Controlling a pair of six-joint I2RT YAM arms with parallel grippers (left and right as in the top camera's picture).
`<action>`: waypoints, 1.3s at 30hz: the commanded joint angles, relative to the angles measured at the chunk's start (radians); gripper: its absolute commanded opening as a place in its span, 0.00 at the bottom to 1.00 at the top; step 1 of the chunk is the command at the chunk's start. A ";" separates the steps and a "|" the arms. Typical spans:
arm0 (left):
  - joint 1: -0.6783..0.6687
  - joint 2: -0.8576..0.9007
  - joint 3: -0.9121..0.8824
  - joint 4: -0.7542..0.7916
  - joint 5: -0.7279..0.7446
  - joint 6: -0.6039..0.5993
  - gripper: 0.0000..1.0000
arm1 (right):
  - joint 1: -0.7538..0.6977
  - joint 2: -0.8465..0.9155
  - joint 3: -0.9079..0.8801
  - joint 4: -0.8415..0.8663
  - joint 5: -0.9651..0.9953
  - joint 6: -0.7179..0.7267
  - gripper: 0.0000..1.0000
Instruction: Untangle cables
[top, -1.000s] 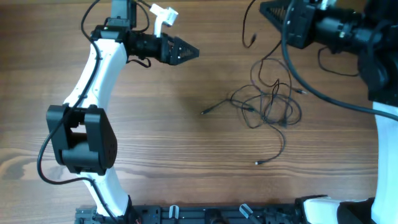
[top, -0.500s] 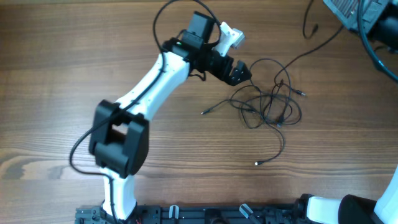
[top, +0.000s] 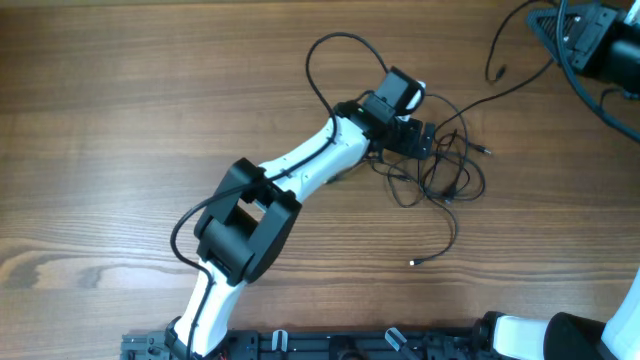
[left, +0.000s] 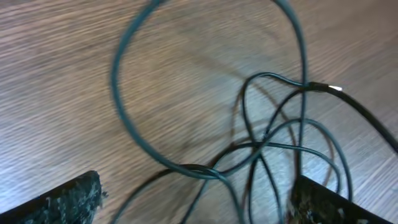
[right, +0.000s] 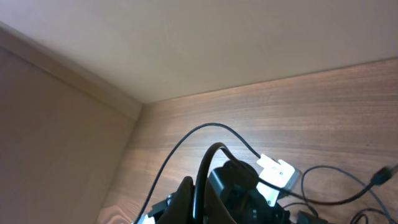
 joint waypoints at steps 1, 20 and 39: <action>-0.017 0.007 0.011 -0.004 -0.036 0.032 0.95 | -0.002 0.000 0.007 -0.005 0.032 -0.038 0.04; 0.009 0.015 0.011 -0.023 0.058 -1.040 0.64 | -0.002 0.000 0.007 -0.030 0.032 -0.037 0.04; 0.015 0.109 0.011 -0.072 -0.207 -0.945 0.04 | -0.002 -0.009 0.008 -0.011 0.030 -0.044 0.04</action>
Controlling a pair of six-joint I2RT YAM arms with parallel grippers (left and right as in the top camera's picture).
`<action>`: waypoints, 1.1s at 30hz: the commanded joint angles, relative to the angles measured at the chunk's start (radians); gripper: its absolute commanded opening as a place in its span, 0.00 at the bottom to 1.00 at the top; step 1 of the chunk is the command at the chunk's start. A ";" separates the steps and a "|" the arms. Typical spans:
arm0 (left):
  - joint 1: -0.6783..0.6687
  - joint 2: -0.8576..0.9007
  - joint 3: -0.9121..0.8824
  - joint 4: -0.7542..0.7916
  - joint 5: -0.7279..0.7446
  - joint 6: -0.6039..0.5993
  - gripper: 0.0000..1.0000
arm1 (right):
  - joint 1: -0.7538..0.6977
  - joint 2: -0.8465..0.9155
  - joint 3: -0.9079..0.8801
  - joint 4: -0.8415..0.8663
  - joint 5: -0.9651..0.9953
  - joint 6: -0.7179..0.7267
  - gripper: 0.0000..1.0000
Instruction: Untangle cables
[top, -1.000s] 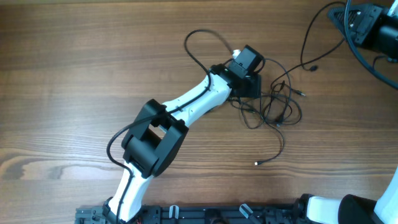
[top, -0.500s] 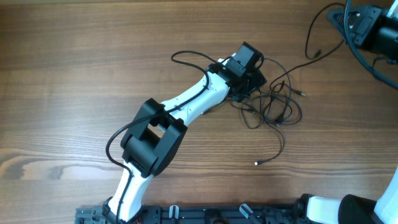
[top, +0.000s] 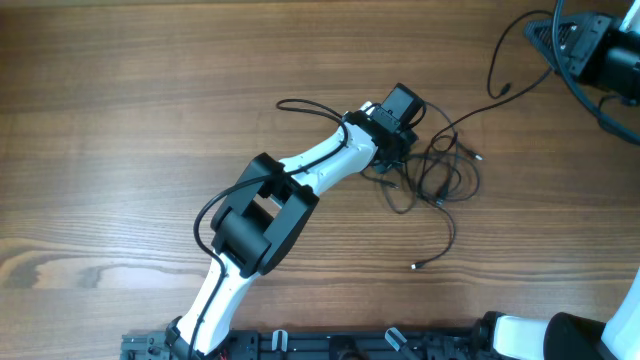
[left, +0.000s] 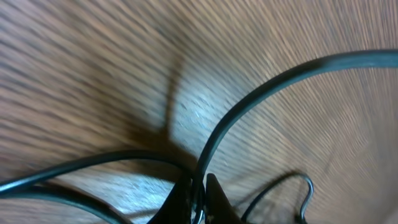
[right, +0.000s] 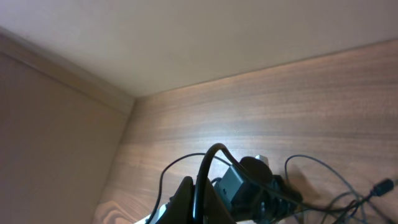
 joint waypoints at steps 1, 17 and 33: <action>0.044 0.018 0.011 -0.059 -0.121 0.168 0.04 | -0.002 -0.015 0.008 0.076 -0.008 -0.022 0.04; 0.393 0.018 0.011 -0.359 -0.023 0.694 0.04 | -0.002 -0.169 0.008 1.073 0.361 0.169 0.04; 0.405 0.018 0.011 -0.377 -0.024 0.694 0.09 | -0.034 -0.046 0.008 1.479 1.292 -0.193 0.04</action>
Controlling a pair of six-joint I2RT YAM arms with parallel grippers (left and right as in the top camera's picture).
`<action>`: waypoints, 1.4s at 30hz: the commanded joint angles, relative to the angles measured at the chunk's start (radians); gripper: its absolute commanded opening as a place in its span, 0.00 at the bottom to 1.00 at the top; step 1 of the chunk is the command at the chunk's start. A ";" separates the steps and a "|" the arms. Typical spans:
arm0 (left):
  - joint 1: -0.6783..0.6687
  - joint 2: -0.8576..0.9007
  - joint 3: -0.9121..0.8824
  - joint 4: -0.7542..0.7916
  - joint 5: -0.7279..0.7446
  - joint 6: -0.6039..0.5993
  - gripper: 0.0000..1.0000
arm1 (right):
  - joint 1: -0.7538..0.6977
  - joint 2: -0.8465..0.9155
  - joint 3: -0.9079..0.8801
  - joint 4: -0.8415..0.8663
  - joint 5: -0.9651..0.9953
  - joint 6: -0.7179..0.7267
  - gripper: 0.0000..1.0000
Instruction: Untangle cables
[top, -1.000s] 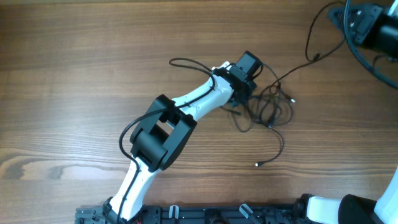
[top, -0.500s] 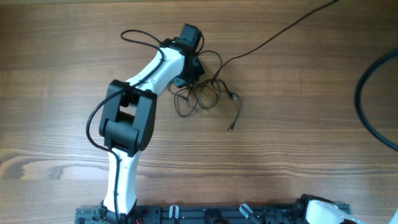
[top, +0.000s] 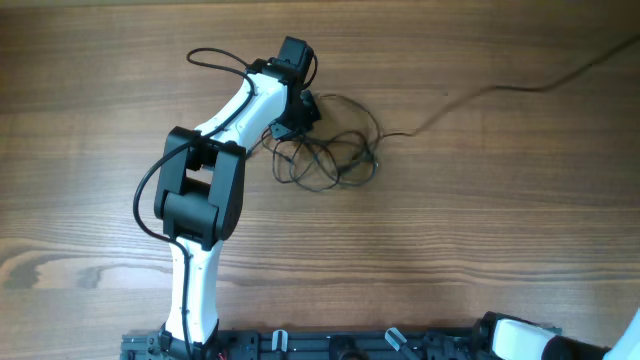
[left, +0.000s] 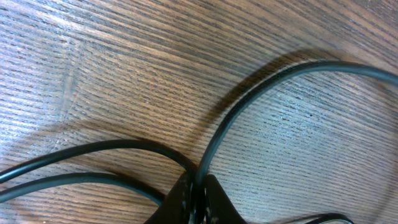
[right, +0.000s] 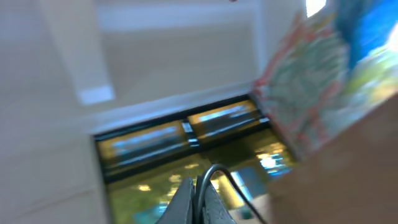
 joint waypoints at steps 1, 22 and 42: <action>0.010 0.038 -0.029 -0.014 -0.037 0.019 0.09 | -0.040 0.053 0.011 -0.076 0.090 -0.162 0.04; 0.010 0.038 -0.029 0.001 -0.036 0.011 0.09 | -0.141 0.443 -0.177 -1.577 -0.795 -0.034 0.04; 0.010 0.038 -0.029 -0.001 -0.037 0.012 0.14 | 0.177 0.551 -0.494 -1.280 -0.673 0.106 0.63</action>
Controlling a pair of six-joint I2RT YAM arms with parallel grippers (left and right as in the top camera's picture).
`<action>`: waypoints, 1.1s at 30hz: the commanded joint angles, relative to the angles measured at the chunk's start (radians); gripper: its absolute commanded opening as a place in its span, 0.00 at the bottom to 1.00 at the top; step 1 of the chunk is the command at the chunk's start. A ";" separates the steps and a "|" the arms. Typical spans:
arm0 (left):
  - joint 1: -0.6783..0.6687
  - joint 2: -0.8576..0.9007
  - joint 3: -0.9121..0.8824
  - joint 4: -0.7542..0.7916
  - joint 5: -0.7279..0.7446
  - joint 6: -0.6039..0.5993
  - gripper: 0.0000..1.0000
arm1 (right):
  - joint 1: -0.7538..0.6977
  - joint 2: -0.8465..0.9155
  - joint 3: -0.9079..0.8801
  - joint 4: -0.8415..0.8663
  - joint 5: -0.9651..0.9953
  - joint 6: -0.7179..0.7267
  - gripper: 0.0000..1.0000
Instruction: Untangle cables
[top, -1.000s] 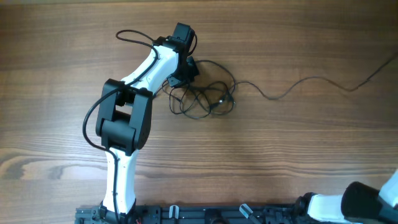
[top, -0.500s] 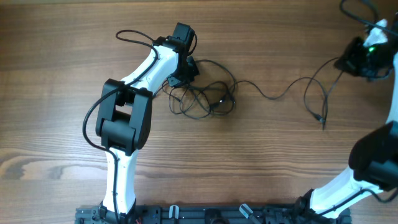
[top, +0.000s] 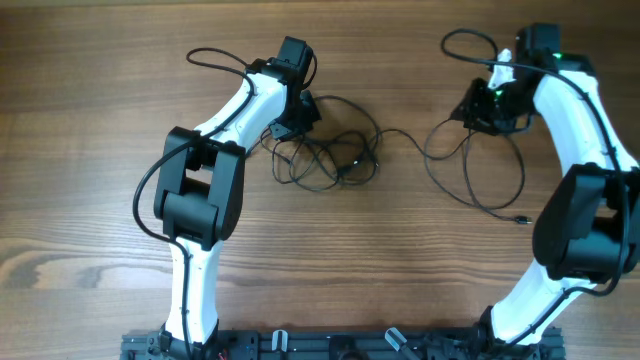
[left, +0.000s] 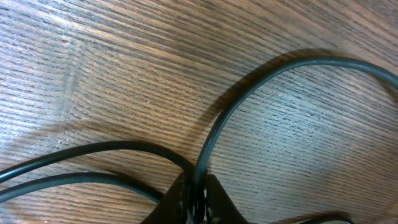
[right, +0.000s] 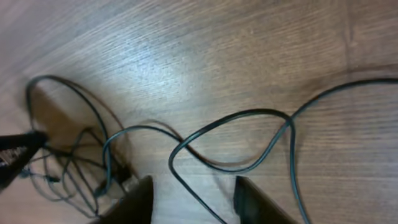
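A knot of thin black cables (top: 325, 160) lies left of centre on the wooden table. My left gripper (top: 303, 112) is at the knot's upper left edge. In the left wrist view this gripper (left: 198, 200) is shut on one black cable (left: 249, 93) that curves away over the wood. A single strand runs right from the knot into loose loops (right: 249, 112), ending in a plug (top: 519, 218). My right gripper (top: 475, 108) hangs over those loops. Its fingers (right: 134, 199) are spread open, with a strand on the table between them, not gripped.
The wooden table (top: 120, 220) fills the view. Both arms' own black hoses loop near the wrists, one at the upper left (top: 215, 57) and one at the upper right (top: 470, 40). The knot (right: 68, 162) shows at the left in the right wrist view.
My right arm was out of the overhead view, shut on a cable stretched to the top right. Now it is over the table's right side, open, and that cable lies in loops. The left arm has not moved.
First my left gripper was open over the knot at centre right while the right one held a cable at the top right corner. Then the left was shut on a strand. Later the knot was at the upper left, the cable stretched. Now that cable lies slack, let go.
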 joint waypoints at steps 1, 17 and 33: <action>0.008 0.039 -0.029 -0.001 -0.038 0.009 0.15 | 0.031 0.008 -0.009 0.009 0.066 0.033 0.67; 0.008 0.039 -0.029 0.000 -0.038 0.008 1.00 | 0.184 0.015 -0.243 0.219 0.380 0.535 0.87; 0.008 0.039 -0.029 0.001 -0.087 0.009 1.00 | 0.192 0.010 -0.381 0.429 0.417 0.504 0.04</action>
